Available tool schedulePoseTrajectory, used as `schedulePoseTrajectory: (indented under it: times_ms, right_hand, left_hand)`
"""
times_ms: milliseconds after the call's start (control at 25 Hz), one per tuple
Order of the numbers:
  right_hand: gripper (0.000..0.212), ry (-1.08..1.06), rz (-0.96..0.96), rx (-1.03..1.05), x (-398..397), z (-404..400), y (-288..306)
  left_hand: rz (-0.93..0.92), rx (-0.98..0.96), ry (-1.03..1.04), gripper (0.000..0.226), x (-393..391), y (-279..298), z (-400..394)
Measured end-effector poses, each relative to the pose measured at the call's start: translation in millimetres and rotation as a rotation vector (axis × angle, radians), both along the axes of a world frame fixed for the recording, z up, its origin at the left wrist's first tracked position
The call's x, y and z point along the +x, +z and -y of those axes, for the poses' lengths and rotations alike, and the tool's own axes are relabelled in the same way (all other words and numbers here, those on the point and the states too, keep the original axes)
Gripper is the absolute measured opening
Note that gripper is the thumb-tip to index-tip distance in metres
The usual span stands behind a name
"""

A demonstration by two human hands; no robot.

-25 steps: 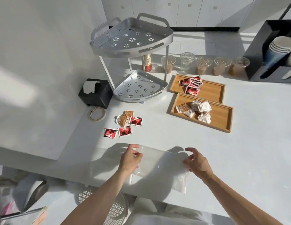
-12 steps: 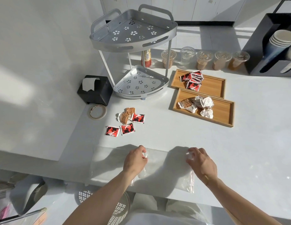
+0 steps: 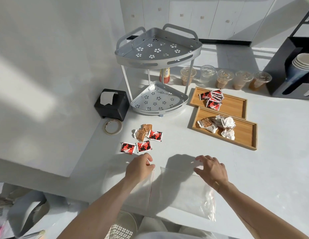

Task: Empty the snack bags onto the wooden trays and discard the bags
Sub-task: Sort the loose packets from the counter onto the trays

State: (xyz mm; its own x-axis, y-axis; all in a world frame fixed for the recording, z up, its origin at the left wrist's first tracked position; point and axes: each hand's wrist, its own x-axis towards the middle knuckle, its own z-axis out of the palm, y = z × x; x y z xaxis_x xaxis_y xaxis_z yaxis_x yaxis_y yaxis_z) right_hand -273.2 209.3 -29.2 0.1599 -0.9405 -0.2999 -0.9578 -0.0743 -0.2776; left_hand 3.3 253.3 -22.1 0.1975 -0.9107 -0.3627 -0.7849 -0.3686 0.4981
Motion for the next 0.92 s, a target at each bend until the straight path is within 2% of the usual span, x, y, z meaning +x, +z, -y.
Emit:
schedulePoseTrajectory:
  times_ms: [240,440,720,840,920]
  right_hand:
    - [0.039,0.238,-0.076,0.047,60,49,14]
    - [0.041,0.398,-0.111,0.065,120,79,19]
    - [0.04,0.611,-0.096,-0.024,189,84,18]
    - [0.045,0.615,-0.068,-0.003,207,76,11]
    - [0.041,0.607,-0.115,0.012,216,74,5]
  left_hand:
    - [0.117,0.058,-0.031,0.031,85,8,15]
    - [0.335,0.119,-0.121,0.038,130,17,30]
    - [0.395,0.054,-0.271,0.046,132,11,59]
    - [0.395,0.055,-0.317,0.049,128,3,64]
    - [0.412,0.056,-0.334,0.048,125,-1,64]
